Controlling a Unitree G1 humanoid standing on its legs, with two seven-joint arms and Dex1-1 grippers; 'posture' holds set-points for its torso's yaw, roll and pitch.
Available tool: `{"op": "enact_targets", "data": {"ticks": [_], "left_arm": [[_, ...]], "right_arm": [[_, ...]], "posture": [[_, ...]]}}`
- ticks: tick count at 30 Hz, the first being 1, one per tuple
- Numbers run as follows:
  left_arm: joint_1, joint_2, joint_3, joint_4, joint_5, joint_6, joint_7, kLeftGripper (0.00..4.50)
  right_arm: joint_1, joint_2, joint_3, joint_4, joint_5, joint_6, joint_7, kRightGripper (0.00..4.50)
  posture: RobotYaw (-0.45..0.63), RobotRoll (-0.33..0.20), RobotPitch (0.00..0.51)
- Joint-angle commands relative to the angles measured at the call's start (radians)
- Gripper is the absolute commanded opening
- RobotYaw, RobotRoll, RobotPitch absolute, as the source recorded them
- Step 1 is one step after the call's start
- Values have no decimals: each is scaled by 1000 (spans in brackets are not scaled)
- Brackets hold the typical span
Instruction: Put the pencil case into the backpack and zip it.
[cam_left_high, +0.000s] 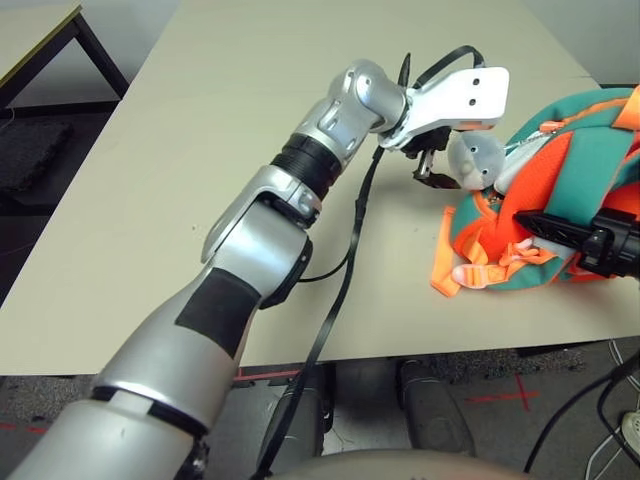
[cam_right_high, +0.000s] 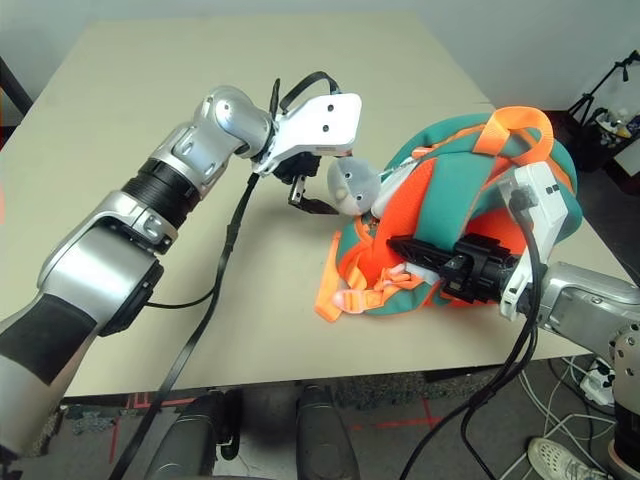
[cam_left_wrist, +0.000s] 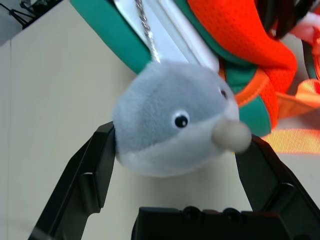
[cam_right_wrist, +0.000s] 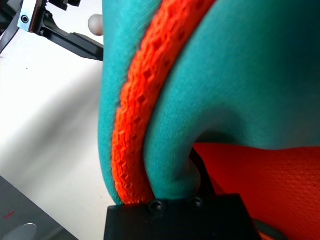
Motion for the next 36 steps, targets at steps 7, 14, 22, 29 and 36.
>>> {"op": "enact_targets", "data": {"ticks": [7,14,22,29,36], "left_arm": [[0,-14,24,-15,-8,8,-16,3646],[27,18,41,-101,-33,83,-74,1525],[19,190,112,-239,-101,237,-168,309],[84,372,138,-454,-205,522,-294,303],[313,479,107,-688,-255,714,-282,302]], "right_arm": [[22,20,5,-14,2,13,-17,106],[17,25,17,-5,-7,9,-14,106],[13,29,29,8,-19,3,-3,106],[9,44,46,18,-32,-4,3,106],[1,54,62,31,-50,-16,10,106]], "posture": [[-50,0,154],[-33,0,155],[-9,0,157],[7,0,160],[11,0,156]]}}
